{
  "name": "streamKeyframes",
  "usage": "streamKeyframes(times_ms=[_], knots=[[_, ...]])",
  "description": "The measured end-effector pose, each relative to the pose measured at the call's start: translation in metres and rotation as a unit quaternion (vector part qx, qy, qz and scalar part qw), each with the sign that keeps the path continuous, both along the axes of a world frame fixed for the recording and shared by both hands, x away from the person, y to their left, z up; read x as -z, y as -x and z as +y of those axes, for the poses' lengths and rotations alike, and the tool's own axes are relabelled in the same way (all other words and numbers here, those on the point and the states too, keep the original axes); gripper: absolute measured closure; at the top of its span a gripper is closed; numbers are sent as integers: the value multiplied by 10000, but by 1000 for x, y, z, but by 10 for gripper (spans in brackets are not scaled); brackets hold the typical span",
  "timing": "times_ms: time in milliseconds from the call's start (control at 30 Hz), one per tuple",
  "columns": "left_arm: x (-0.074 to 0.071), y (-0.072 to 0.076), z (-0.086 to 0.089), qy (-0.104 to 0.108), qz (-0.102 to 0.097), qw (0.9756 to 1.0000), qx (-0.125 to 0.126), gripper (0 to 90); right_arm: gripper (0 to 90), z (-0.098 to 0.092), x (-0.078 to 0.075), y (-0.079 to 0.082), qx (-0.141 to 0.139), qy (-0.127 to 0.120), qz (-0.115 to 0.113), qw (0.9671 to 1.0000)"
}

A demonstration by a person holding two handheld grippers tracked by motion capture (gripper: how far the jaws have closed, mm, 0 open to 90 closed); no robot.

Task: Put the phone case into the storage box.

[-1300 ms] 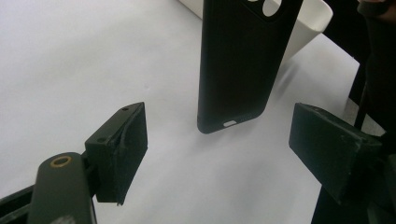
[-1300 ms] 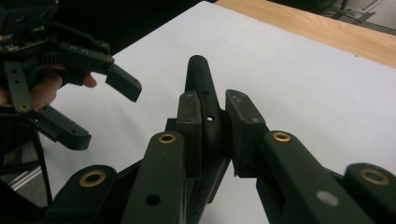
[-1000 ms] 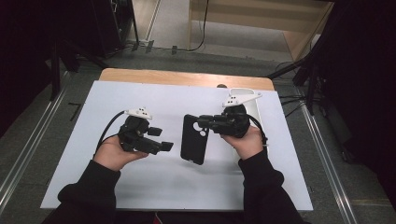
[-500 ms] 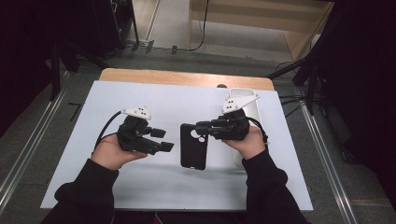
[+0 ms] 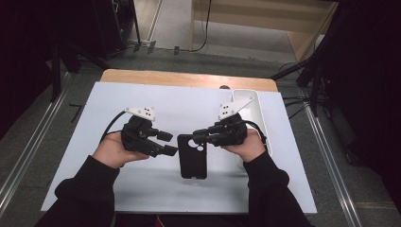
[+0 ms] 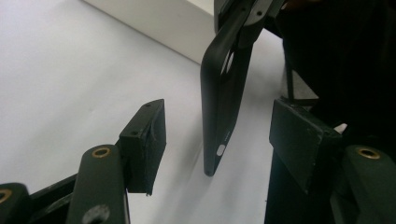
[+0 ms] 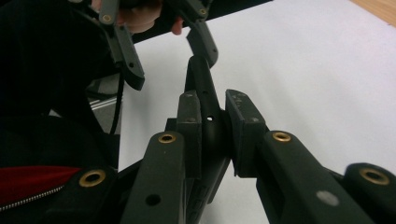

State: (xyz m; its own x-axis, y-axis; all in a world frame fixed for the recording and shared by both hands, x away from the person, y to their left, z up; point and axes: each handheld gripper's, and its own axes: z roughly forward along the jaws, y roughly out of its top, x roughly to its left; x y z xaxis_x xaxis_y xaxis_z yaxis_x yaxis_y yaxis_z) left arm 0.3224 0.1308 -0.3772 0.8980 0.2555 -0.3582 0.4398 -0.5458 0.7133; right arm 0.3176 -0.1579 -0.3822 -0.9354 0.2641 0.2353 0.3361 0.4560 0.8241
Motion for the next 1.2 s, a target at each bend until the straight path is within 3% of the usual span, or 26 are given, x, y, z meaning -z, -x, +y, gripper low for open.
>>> streamKeyframes(times_ms=[433,500,733,1000,1200], knots=[[2,-1,-5,-23,83,9997,226,360,748,10,4,1,-390,32,33,9992],[3,-1,-6,-29,167,9996,227,362,748,12,5,1,-452,27,47,9990],[6,0,-10,-99,150,9992,357,498,748,17,8,1,-569,46,144,9983],[10,2,-14,-196,280,9983,463,656,748,21,9,2,-699,30,213,9973],[10,4,-15,-180,104,9980,592,773,748,23,10,2,-744,58,252,9969]])
